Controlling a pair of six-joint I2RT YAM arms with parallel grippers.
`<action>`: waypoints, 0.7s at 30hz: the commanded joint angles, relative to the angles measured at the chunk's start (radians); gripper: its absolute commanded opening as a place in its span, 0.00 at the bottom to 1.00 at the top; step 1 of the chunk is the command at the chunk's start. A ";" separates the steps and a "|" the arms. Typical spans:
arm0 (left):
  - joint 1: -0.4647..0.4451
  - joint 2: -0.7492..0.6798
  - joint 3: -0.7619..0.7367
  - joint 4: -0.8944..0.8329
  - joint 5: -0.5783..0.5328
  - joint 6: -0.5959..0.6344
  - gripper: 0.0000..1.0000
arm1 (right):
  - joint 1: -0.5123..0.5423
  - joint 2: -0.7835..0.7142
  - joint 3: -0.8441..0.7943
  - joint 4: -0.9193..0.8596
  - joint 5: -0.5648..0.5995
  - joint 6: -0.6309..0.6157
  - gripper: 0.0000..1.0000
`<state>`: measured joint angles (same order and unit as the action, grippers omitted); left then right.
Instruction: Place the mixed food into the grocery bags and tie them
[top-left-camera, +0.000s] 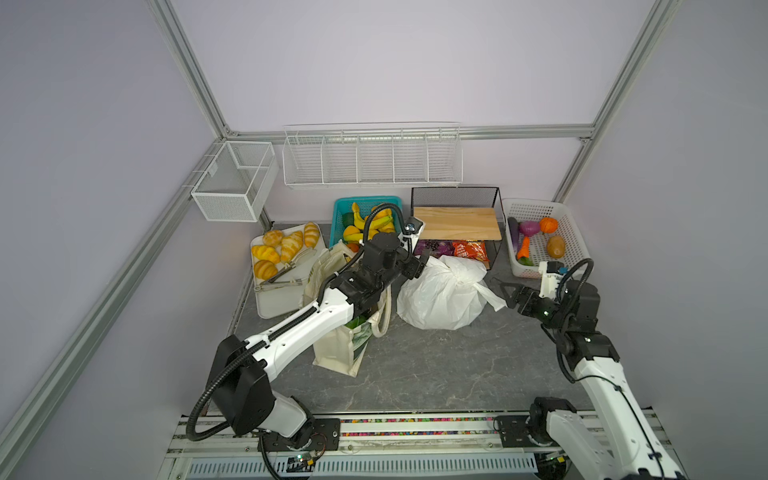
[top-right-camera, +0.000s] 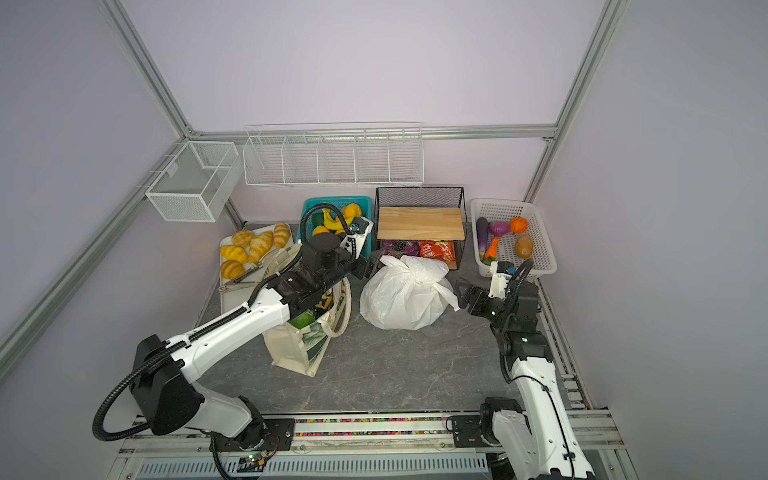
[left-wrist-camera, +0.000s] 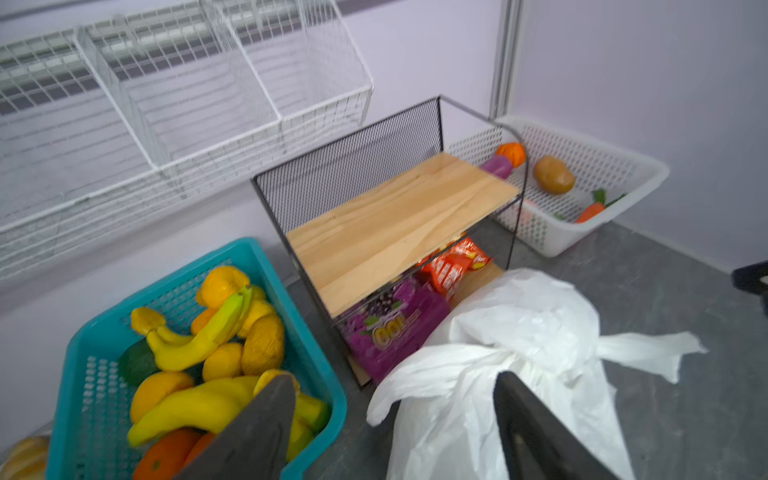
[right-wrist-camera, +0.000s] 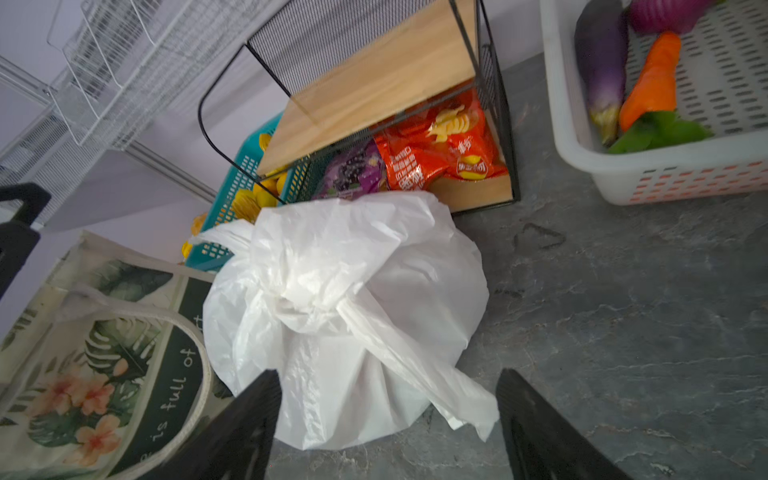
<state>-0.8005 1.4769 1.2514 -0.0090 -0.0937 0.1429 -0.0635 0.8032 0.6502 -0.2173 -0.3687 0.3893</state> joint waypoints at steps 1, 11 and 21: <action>-0.034 0.042 -0.002 0.013 0.075 0.061 0.82 | 0.006 -0.043 0.052 -0.073 0.110 -0.047 0.97; -0.133 0.317 0.251 -0.201 -0.004 0.329 0.99 | 0.006 -0.127 0.093 -0.105 0.236 -0.072 0.89; -0.138 0.534 0.447 -0.318 0.012 0.376 0.99 | 0.005 -0.119 0.069 -0.123 0.235 -0.089 0.89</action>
<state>-0.9401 1.9781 1.6417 -0.2653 -0.0891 0.4774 -0.0628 0.6811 0.7296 -0.3355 -0.1459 0.3225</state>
